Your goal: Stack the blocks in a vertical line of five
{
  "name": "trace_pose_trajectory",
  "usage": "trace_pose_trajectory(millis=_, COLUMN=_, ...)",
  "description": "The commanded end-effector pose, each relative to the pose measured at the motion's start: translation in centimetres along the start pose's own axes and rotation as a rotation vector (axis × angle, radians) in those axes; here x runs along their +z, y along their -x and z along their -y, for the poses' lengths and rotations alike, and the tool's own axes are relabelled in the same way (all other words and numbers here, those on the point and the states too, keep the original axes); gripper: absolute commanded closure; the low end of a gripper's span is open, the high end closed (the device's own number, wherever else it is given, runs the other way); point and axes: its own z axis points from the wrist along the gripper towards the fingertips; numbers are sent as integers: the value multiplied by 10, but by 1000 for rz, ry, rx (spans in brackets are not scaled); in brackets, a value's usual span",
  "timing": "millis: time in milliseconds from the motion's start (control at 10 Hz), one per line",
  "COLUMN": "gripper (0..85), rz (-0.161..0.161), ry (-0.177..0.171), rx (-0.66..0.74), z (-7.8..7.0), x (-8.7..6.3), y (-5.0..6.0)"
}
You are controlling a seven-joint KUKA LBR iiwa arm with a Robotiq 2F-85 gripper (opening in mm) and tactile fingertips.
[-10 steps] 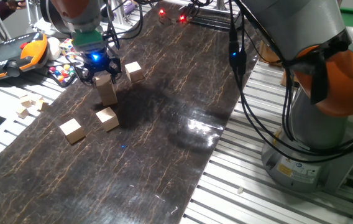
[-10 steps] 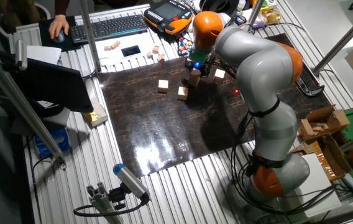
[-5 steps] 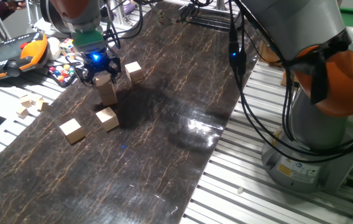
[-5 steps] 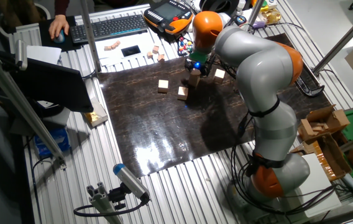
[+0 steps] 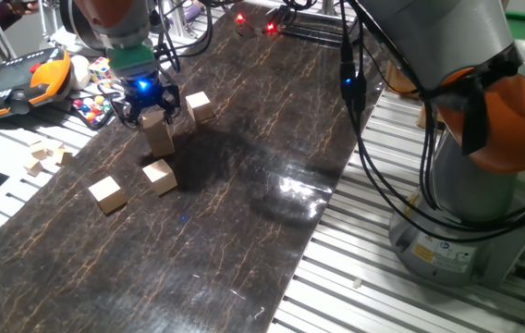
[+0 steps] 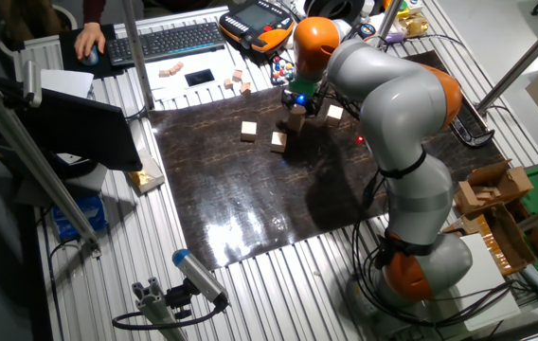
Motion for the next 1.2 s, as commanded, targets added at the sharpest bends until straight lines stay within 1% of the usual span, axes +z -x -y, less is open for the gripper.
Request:
trace_pose_trajectory(millis=0, gripper=223, rz=0, ry=0, rx=-3, z=0, x=0, y=0)
trace_pose_trajectory(millis=1100, gripper=223, rz=-1, ry=9, rx=-35, z=1, x=2, y=-2)
